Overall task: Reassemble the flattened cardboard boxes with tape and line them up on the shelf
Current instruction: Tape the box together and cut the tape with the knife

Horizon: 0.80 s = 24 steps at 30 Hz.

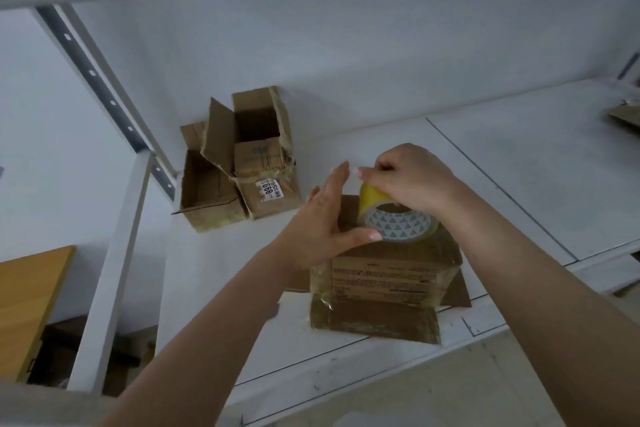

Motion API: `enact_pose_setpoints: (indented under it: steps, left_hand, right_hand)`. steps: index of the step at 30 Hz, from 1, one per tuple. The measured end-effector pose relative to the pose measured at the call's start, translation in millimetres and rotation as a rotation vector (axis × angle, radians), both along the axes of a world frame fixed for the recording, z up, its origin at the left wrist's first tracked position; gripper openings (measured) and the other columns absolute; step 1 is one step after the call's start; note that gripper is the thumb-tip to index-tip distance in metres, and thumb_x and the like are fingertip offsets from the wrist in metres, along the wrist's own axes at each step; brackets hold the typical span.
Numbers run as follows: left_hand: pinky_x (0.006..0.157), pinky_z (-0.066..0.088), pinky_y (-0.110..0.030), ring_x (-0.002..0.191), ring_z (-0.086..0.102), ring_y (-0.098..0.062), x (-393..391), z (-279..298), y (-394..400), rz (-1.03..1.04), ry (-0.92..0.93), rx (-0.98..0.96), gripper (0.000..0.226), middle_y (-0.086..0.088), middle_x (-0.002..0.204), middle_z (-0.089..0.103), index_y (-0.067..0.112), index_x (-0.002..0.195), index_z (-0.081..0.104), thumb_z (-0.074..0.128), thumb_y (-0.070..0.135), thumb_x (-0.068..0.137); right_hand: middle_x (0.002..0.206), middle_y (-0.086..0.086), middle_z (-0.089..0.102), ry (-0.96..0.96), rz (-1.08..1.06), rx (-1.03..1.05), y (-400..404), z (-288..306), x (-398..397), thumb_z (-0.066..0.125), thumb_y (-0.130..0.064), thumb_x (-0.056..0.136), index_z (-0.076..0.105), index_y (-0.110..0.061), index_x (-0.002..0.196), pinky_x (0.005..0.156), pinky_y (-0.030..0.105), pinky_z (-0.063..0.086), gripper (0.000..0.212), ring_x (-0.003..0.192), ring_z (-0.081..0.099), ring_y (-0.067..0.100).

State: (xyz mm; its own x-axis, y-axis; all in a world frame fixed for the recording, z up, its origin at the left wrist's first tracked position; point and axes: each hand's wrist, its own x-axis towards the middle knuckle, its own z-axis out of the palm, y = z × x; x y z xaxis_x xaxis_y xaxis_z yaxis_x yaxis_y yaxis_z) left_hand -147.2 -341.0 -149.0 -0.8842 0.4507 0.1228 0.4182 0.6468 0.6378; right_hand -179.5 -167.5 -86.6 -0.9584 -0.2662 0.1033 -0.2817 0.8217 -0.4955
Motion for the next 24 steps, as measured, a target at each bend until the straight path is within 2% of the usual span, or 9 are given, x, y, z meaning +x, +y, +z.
enact_pose_setpoints:
  steps: [4,6,8,11,13,16,17,21,24]
  left_hand:
    - [0.123,0.003,-0.043,0.151,-0.001,-0.017,-6.5,-10.0,11.7,0.013,0.012,-0.354,0.139,-0.005,0.165,0.003,0.013,0.156,-0.006,0.043,0.092,0.054]
    - [0.123,0.000,-0.041,0.151,-0.007,-0.015,-6.3,-13.7,10.2,0.013,0.036,-0.426,0.136,-0.002,0.165,-0.001,0.019,0.157,-0.003,0.037,0.095,0.051]
    - [0.123,-0.002,-0.041,0.150,-0.010,-0.015,-7.3,-15.1,10.7,0.000,0.061,-0.482,0.135,0.000,0.165,-0.004,0.024,0.157,-0.002,0.027,0.098,0.049]
    - [0.123,-0.002,-0.042,0.150,-0.011,-0.016,-8.5,-15.3,13.4,-0.004,0.069,-0.535,0.135,0.000,0.165,-0.006,0.025,0.157,-0.004,0.023,0.099,0.047]
    - [0.123,-0.003,-0.041,0.150,-0.012,-0.017,-8.2,-14.6,14.2,-0.002,0.070,-0.559,0.136,-0.001,0.165,-0.009,0.024,0.157,-0.006,0.024,0.099,0.047]
    - [0.120,-0.008,-0.037,0.150,-0.013,-0.016,-8.4,-14.9,13.8,0.012,0.079,-0.592,0.141,-0.003,0.164,-0.013,0.018,0.156,-0.010,0.021,0.103,0.048]
    - [0.118,-0.010,-0.035,0.150,-0.014,-0.016,-8.3,-15.2,13.8,0.017,0.082,-0.602,0.142,-0.003,0.164,-0.014,0.016,0.156,-0.011,0.019,0.104,0.048]
    - [0.117,-0.011,-0.033,0.150,-0.013,-0.014,-7.2,-15.6,13.9,0.026,0.096,-0.620,0.142,-0.003,0.164,-0.014,0.015,0.155,-0.011,0.015,0.104,0.047]
    - [0.120,-0.007,-0.036,0.150,-0.012,-0.014,-6.4,-14.5,14.9,0.016,0.103,-0.629,0.142,-0.004,0.164,-0.013,0.014,0.155,-0.011,0.014,0.104,0.048]
  right_hand:
    - [0.047,-0.002,0.051,-0.119,0.056,-0.209,7.7,-0.5,-5.3,0.057,-0.055,0.090,0.054,-0.017,0.057,0.052,0.029,0.047,0.050,0.047,0.057,0.014]
    - [0.058,-0.001,0.067,-0.301,0.096,-0.417,21.7,-6.8,-6.1,0.065,-0.067,0.077,0.067,-0.020,0.071,0.059,0.023,0.052,0.047,0.061,0.068,0.015]
    - [0.079,0.001,0.075,-0.470,0.120,-0.655,42.4,-19.8,-5.0,0.072,-0.075,0.061,0.073,-0.020,0.081,0.077,0.033,0.054,0.059,0.086,0.072,0.025]
    - [0.087,0.009,0.074,-0.524,0.234,-0.834,56.7,-41.1,2.4,0.077,-0.072,0.057,0.077,-0.020,0.078,0.080,0.036,0.054,0.056,0.089,0.071,0.028]
    - [0.080,0.011,0.073,-0.452,0.190,-0.820,54.5,-40.4,3.4,0.077,-0.074,0.053,0.075,-0.015,0.075,0.071,0.032,0.055,0.063,0.078,0.071,0.025]
    - [0.073,0.029,0.062,-0.257,0.096,-0.735,55.2,-24.1,2.7,0.074,-0.077,0.054,0.061,0.009,0.076,0.066,0.033,0.049,0.090,0.065,0.062,0.030]
    - [0.065,0.026,0.057,-0.206,0.081,-0.689,58.5,-19.1,3.8,0.072,-0.076,0.054,0.058,0.010,0.070,0.063,0.031,0.045,0.088,0.060,0.058,0.028]
    - [0.039,-0.007,0.038,-0.171,-0.032,-0.442,81.4,-2.9,9.3,0.072,-0.068,0.060,0.044,-0.018,0.040,0.054,0.026,0.034,0.061,0.039,0.041,0.011]
    - [0.045,-0.006,0.053,-0.147,-0.146,-0.073,99.5,4.2,8.3,0.068,-0.072,0.066,0.064,-0.016,0.048,0.057,0.028,0.039,0.059,0.049,0.056,0.014]
